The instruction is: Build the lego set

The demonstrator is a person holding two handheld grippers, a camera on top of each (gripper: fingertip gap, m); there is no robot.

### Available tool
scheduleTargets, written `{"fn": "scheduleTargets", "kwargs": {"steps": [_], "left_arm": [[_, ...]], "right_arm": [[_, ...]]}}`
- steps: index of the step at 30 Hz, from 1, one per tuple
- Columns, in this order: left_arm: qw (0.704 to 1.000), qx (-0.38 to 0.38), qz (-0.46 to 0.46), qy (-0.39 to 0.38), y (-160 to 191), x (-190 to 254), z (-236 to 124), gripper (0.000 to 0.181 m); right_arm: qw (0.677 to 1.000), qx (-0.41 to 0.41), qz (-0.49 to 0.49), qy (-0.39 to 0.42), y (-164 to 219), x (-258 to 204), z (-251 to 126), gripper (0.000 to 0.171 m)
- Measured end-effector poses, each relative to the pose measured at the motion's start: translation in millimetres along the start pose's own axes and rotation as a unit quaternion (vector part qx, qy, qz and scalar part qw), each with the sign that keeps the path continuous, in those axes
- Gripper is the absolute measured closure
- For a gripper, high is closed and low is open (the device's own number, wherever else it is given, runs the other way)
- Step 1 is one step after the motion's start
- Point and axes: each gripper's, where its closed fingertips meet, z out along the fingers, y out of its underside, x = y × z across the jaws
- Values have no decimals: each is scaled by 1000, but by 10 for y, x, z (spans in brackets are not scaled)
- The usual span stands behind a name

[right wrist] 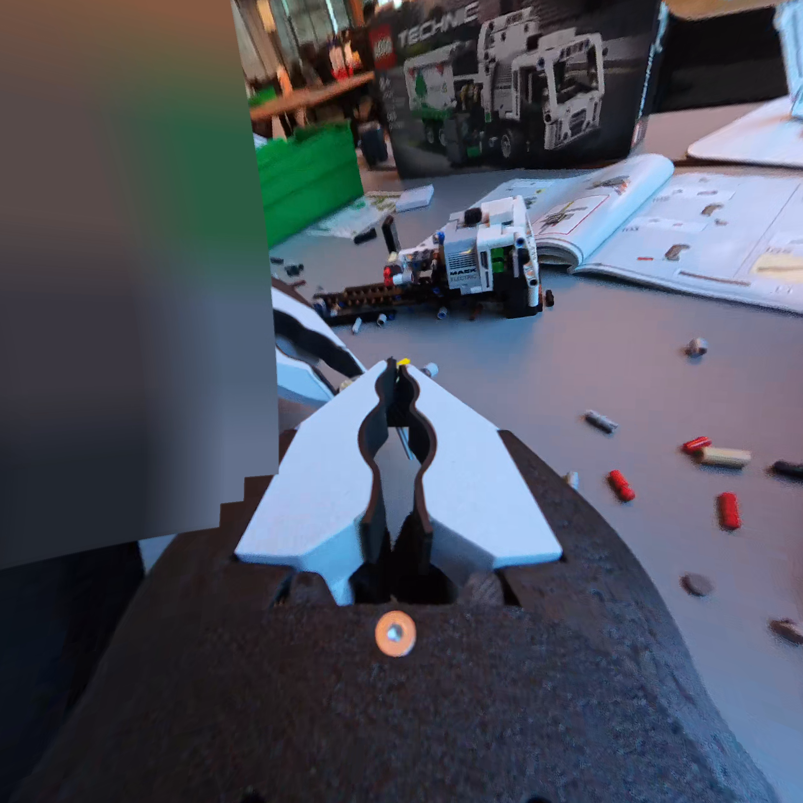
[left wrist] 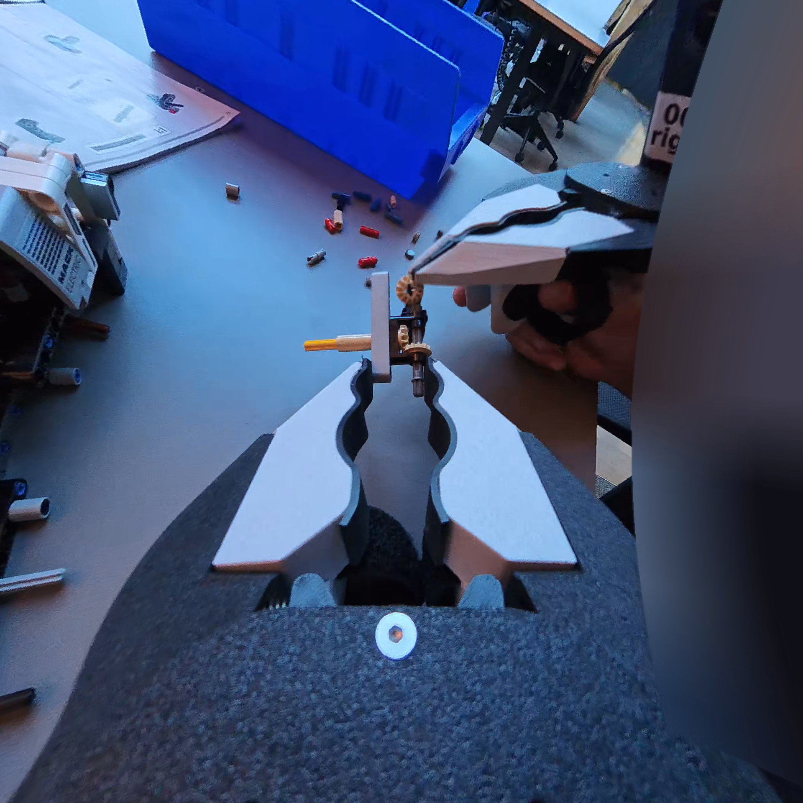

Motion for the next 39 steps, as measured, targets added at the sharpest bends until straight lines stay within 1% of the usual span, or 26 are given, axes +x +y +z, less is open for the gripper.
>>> {"fn": "scheduleTargets", "kwargs": {"steps": [5, 7, 11, 15, 18, 19, 21, 22, 25, 30, 37, 39], "left_arm": [[1000, 1, -5, 6, 1, 6, -7, 160], [1000, -1, -1, 7, 8, 16, -2, 160], [1000, -9, 9, 12, 32, 50, 13, 160], [1000, -17, 12, 10, 55, 54, 27, 160], [1000, -20, 19, 8, 64, 60, 34, 160], [1000, -21, 22, 5, 69, 59, 39, 160], [999, -22, 26, 5, 72, 66, 41, 160], [999, -20, 27, 5, 67, 68, 37, 160], [1000, -10, 25, 9, 41, 76, 17, 160], [999, 6, 31, 14, 0, 104, -18, 160], [999, -1, 54, 6, 23, 132, -2, 160], [998, 0, 55, 3, 23, 128, 0, 160]], "right_arm": [[996, -14, -85, 13, 42, -30, -33, 171], [995, -13, -98, 0, 46, -82, -46, 171], [991, -29, -128, 8, 70, -67, -61, 171], [986, -63, -156, 10, 105, -16, -139, 171], [991, -41, -124, 0, 10, -3, -238, 171], [992, -46, -116, -2, 17, 4, -249, 169], [990, -71, -125, 6, 63, 36, -250, 155], [987, -82, -136, 12, 78, 47, -252, 151], [985, -78, -152, 10, 70, 50, -288, 149], [990, -97, -88, -60, 117, -69, -218, 139], [983, -120, -81, -112, 164, -104, -204, 138], [984, -114, -81, -113, 122, -89, -207, 141]]}}
